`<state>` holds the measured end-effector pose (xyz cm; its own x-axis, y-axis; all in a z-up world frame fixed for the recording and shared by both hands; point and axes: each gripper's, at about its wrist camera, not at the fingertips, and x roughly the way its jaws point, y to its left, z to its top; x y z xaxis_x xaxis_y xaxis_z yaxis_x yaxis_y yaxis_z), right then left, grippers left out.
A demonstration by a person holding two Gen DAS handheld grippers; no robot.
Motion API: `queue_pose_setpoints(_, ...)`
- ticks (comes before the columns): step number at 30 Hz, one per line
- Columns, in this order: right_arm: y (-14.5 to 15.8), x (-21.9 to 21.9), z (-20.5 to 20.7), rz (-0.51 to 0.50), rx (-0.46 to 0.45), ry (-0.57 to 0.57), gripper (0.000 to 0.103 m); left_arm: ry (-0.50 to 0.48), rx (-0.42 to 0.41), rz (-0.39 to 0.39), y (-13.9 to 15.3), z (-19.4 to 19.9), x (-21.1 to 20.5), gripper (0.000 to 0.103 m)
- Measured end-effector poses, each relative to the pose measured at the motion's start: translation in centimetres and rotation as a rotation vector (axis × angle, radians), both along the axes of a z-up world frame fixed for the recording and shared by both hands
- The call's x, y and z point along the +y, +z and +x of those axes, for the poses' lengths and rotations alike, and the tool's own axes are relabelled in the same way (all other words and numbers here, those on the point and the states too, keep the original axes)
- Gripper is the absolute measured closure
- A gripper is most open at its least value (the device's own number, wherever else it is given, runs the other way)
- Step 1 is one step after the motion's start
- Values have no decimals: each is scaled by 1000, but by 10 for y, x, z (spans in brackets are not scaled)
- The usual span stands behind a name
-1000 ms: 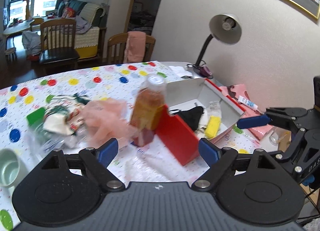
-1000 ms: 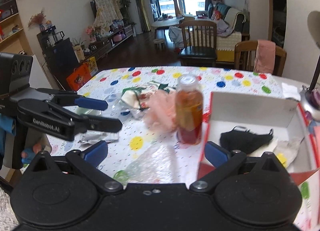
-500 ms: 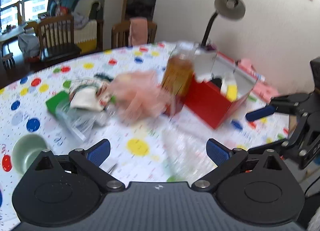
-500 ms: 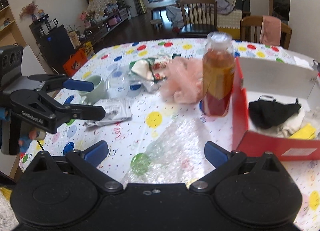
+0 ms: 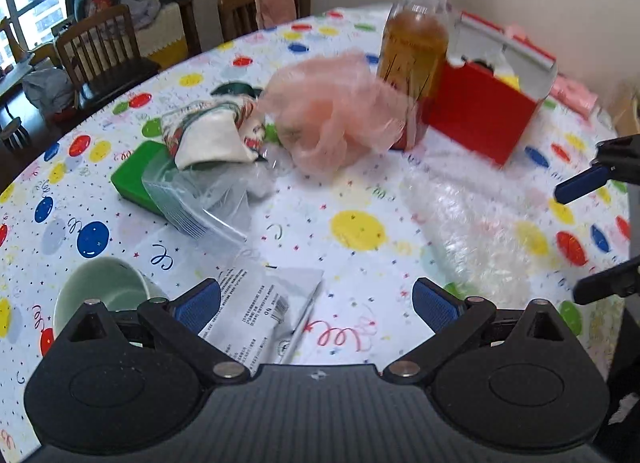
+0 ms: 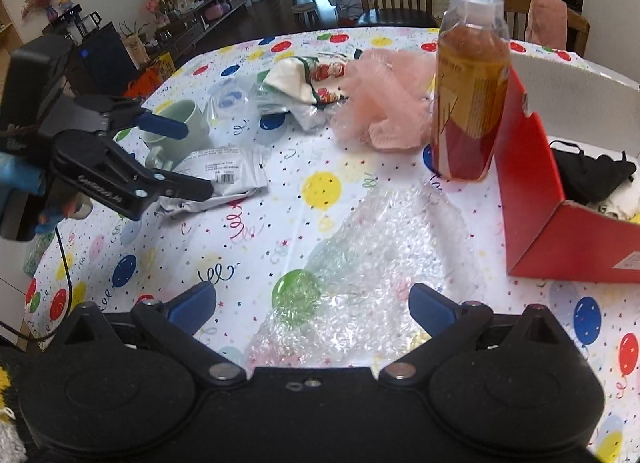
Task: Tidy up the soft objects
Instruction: 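Grasp the white packet with the left tool while the right tool grasps the bubble wrap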
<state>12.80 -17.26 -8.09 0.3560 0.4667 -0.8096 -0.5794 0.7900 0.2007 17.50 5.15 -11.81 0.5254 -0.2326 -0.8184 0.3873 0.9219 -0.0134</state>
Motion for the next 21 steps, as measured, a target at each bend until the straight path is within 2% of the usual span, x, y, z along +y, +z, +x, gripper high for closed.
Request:
queue_pose_setpoints(4, -8, 3, 4, -15, 13, -7, 0, 5, 51, 61, -15, 16, -3, 0)
queue_pose_setpoints(9, -23, 10, 8, -59, 14, -5, 0, 8, 105, 94, -27, 30, -2, 1)
queue_pose_setpoints(14, -37, 18, 11, -92, -32, -15, 1, 18, 131, 136, -37, 37, -4, 1)
queue_pose_setpoints(21, -55, 28, 19, -138, -38, -7, 2, 26, 134, 184, -48, 42, -8, 2)
